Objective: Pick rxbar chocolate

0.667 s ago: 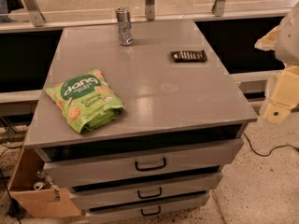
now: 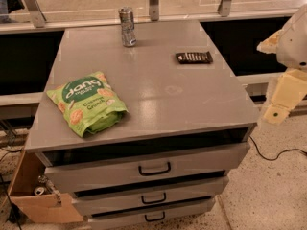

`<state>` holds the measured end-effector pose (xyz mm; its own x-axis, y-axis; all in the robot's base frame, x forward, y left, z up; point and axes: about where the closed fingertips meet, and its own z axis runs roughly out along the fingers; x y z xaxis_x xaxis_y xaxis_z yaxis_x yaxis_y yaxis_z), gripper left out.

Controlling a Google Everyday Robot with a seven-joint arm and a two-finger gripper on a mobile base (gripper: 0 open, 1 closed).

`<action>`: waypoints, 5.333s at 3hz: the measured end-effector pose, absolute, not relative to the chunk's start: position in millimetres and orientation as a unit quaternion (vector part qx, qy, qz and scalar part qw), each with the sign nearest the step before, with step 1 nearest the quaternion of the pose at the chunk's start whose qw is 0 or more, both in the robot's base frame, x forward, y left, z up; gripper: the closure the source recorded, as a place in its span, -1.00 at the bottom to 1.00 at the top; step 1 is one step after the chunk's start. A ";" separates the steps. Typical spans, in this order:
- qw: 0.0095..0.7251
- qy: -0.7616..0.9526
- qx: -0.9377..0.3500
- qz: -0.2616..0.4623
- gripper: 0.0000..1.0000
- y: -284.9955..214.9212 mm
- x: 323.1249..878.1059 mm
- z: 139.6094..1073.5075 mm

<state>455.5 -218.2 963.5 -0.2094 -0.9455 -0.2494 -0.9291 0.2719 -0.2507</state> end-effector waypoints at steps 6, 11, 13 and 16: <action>0.377 0.806 -0.436 0.137 -1.00 -198.5 727.1 851.9; 0.426 0.806 -0.354 0.210 0.23 -164.9 772.4 843.2; 0.413 0.801 -0.367 0.230 1.00 -153.5 749.7 853.9; 0.461 0.750 -0.391 0.269 1.00 -141.3 707.3 937.1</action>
Offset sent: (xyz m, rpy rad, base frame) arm 0.1754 -0.0203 -0.0696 0.1530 -0.0869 -0.0823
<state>707.3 -141.3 937.1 -0.2684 -0.3385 -0.9019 -0.8342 0.5498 0.0419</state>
